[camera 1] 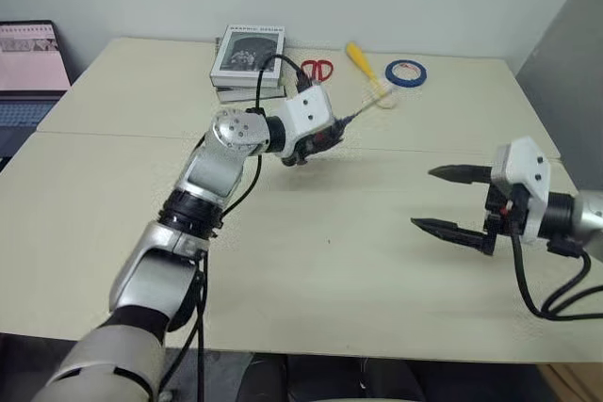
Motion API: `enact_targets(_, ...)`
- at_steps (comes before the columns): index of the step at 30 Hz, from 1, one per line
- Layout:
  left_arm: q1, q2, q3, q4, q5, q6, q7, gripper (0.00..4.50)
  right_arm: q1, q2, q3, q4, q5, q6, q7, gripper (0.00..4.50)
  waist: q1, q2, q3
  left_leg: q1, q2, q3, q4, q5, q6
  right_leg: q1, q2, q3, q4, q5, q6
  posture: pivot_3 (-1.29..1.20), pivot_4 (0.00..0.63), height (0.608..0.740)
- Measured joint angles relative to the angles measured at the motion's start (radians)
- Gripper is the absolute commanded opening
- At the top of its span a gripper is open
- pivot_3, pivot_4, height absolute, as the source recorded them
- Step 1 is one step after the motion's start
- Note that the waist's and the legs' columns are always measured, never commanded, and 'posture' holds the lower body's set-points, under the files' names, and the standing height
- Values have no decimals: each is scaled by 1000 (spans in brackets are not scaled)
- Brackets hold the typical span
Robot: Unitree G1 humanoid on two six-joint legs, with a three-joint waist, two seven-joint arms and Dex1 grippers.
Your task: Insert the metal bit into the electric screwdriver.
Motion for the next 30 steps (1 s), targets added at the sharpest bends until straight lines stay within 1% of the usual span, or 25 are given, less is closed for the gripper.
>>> enact_targets(4, -97, -4, -97, 168, 83, -142, -123, 1643, 11, -33, -33, -53, 1, 16, -24, 4500, 2, 0, 0, -1, 0, 0, 1, 0, 0, 0, 0, 0, 0, -1, 1, 0, 150, 740)
enact_targets(8, -174, -50, -144, 316, 139, -219, -197, 1643, 11, -63, -31, -62, -32, 20, -52, 4500, -1, 0, 0, 0, 0, 1, 1, 0, 0, 0, 0, 1, 0, -1, 2, 0, 150, 740)
enact_targets(13, -257, -152, -195, 524, 232, -298, -213, 1642, 21, -71, -31, -89, -37, 19, -57, 4500, -1, 0, 0, -1, 0, 1, 1, 0, 0, 0, 0, 1, 1, -1, 2, 0, 150, 740)
enact_targets(17, -279, -213, -216, 643, 298, -349, -186, 1642, 48, -71, -32, -96, -39, 18, -64, 4500, -3, 0, 0, -1, 0, 1, 1, 0, 0, -1, 0, 1, 0, -1, 1, 0, 150, 740)
enact_targets(19, -285, -226, -216, 670, 313, -355, -171, 2342, 56, -70, -34, -102, -38, 19, -67, 4500, -3, 0, 0, -1, 0, 1, 1, 0, 0, -1, 0, 1, 1, -1, 0, 0, 150, 740)
enact_targets(21, -285, -238, -213, 701, 319, -367, -168, 2661, 70, -70, -41, -115, -38, 19, -69, 4500, -2, 0, 0, -1, 0, 1, 1, 0, 0, -1, 0, 1, 1, -1, 1, 0, 150, 740)
enact_targets(22, -288, -238, -209, 708, 320, -370, -167, 2958, 78, -70, -45, -117, -38, 19, -69, 4500, -1, -1, 0, -1, 0, 0, 1, 0, 0, -1, 0, 1, 1, -1, 1, 0, 150, 740)
enact_targets(24, -290, -237, -199, 715, 320, -376, -175, 3388, 85, -70, -49, -119, -39, 19, -69, 4500, 0, -1, 0, -1, 0, 0, 1, 0, 0, -1, 0, 1, 1, -1, 1, 0, 150, 740)
enact_targets(25, -291, -236, -193, 718, 320, -380, -186, 3693, 87, -70, -51, -119, -40, 18, -69, 4500, 0, -1, 0, -1, 0, 0, 2, 0, 0, 0, 0, 1, 1, -1, 1, 0, 150, 740)
enact_targets(26, -293, -234, -190, 719, 319, -384, -198, 3886, 87, -70, -51, -117, -40, 17, -68, 4500, 0, -1, 0, -1, 0, 0, 2, 0, 0, 0, 0, 1, 1, -1, 2, 0, 150, 740)
enact_targets(28, -295, -231, -180, 720, 317, -384, -224, 4424, 88, -71, -51, -112, -41, 16, -65, 4500, 0, 0, 0, -1, 0, 0, 2, 0, 0, 0, 0, 1, 2, -1, 2, 0, 150, 740)
enact_targets(30, -296, -223, -159, 719, 298, -375, -275, 4489, 88, -72, -51, -107, -46, 8, -63, 4500, 0, -1, 0, -1, 0, 0, 2, 0, 0, -1, 0, 1, 2, -1, 2, 0, 150, 740)
